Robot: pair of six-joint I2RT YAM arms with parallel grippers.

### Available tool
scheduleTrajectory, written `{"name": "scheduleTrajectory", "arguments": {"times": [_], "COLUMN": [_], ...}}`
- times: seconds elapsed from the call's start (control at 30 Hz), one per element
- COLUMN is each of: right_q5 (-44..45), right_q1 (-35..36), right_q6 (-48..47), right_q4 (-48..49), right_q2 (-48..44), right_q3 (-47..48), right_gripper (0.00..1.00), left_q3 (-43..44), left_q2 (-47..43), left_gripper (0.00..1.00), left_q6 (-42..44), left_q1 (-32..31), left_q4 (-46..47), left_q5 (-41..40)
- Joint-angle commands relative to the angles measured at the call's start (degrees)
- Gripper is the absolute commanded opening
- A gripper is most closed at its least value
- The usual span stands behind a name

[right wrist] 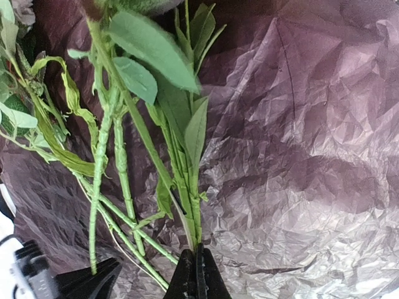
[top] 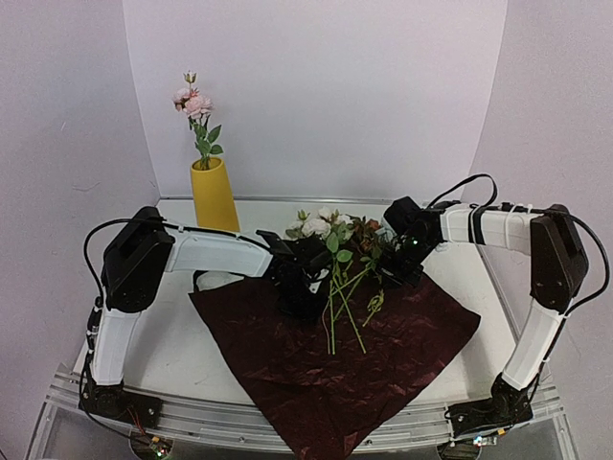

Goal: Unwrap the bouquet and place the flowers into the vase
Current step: Adjust the fake flower with the wrapping paper.

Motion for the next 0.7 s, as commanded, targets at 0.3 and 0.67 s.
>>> {"name": "scheduleTrajectory", "arguments": {"times": [0.3,0.67], "right_q5": [-0.2,-4.7], "right_q1": [-3.8,-5.9], "right_q6": [-6.5,-13.6], "right_q4": [-2.7,4.7], "right_q2": [-3.5,-2.6], "right_q3": [-3.2,-4.9], "right_gripper": [0.00,0.00], "left_q3": [5.5,10.1], "left_q2": [-10.3,-15.2], "left_gripper": [0.00,0.00], "left_q6": [-5.3,-6.6], "left_q1": [2.0,3.3], "left_q4": [-0.9,-0.9], "left_q5": [3.6,7.0]}}
